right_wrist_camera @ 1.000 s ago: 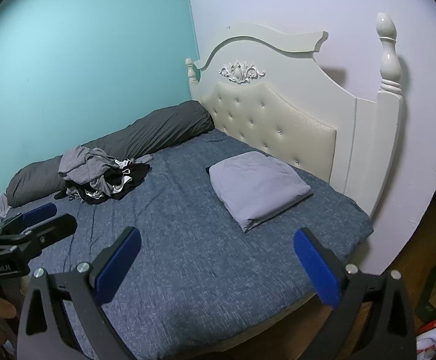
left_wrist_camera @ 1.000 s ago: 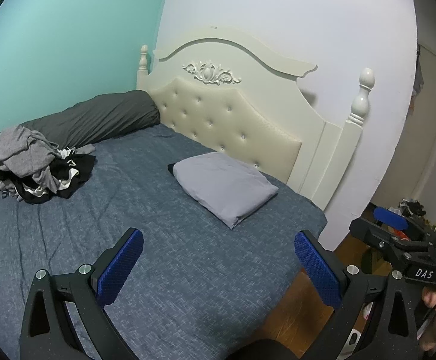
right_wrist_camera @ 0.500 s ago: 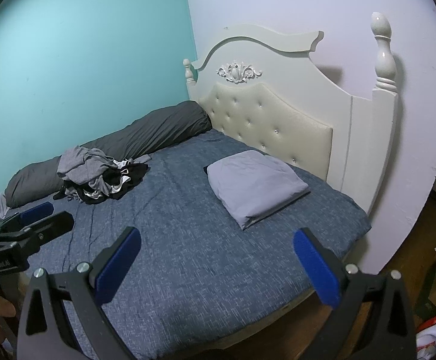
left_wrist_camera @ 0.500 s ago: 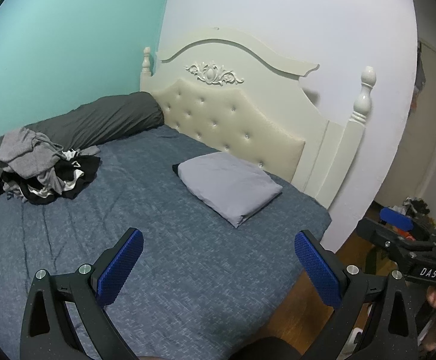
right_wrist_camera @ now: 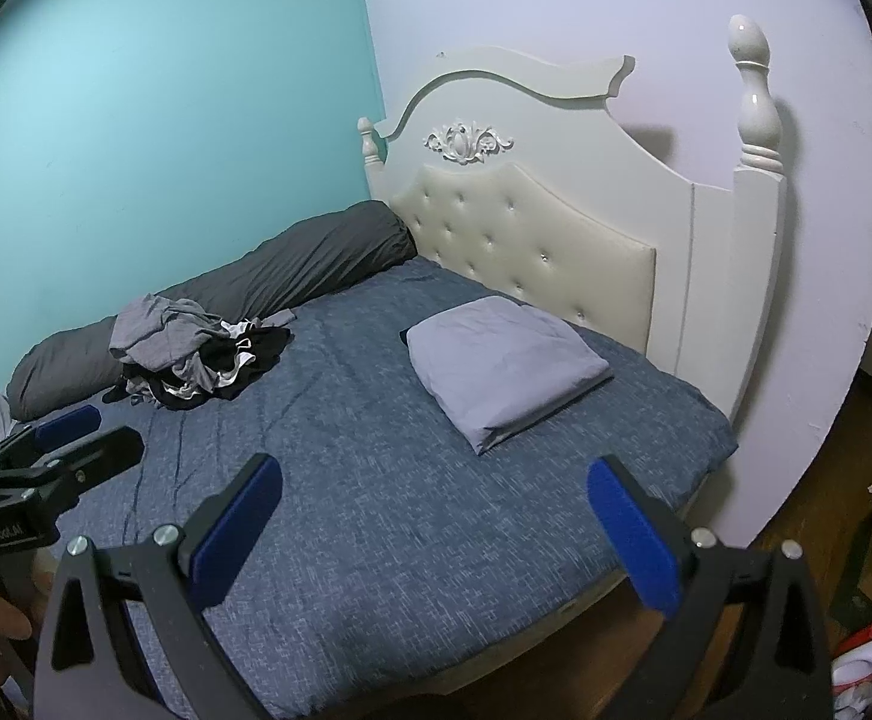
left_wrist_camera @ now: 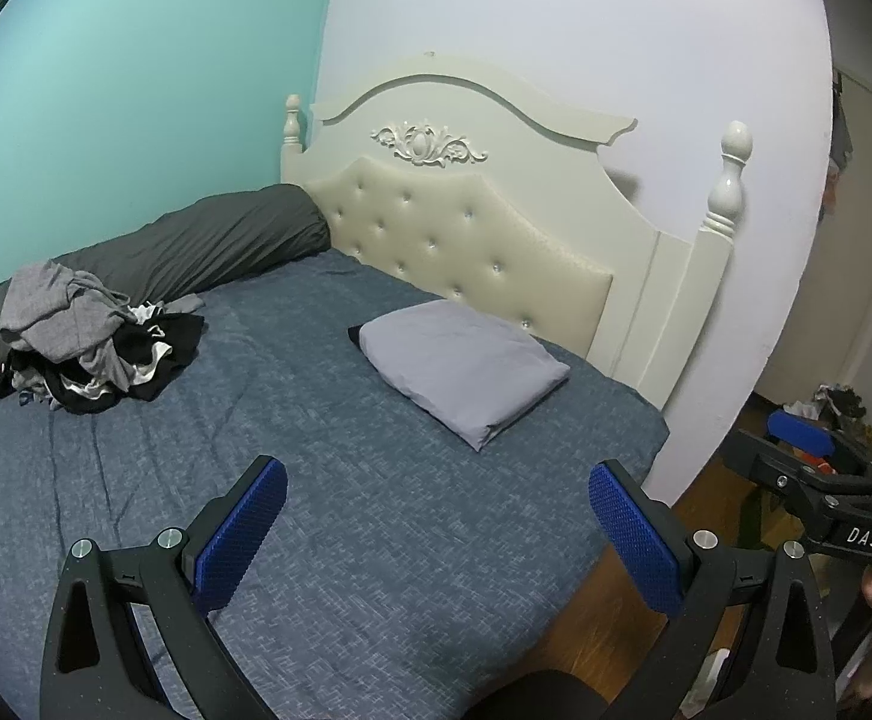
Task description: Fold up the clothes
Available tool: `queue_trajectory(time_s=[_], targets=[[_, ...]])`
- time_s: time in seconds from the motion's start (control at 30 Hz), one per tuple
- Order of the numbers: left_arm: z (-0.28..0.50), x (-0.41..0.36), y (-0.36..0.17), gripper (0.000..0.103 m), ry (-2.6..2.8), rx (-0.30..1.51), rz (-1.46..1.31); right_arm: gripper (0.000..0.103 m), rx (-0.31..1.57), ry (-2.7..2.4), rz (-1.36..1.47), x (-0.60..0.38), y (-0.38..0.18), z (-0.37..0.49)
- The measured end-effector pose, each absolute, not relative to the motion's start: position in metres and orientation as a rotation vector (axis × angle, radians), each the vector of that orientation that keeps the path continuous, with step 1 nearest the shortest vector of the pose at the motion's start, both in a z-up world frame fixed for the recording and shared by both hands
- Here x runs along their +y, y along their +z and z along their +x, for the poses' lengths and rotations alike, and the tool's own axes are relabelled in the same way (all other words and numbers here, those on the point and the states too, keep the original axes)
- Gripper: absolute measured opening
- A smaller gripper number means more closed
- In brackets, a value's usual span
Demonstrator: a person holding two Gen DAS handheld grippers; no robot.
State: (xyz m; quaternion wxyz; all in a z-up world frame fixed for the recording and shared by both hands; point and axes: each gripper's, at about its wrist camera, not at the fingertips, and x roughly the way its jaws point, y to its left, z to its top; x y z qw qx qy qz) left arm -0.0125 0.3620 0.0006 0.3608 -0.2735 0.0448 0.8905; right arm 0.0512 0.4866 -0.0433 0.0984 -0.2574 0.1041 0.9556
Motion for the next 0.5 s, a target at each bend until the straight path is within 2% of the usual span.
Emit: queue_trajectory(time_s=[0.5], targets=[[-0.0154,0.3635,-0.0032,0.103,2.288,0.120,-0.714,0.102,0.322,2.813,-0.772,0.4887,-0.0476,0.0511]])
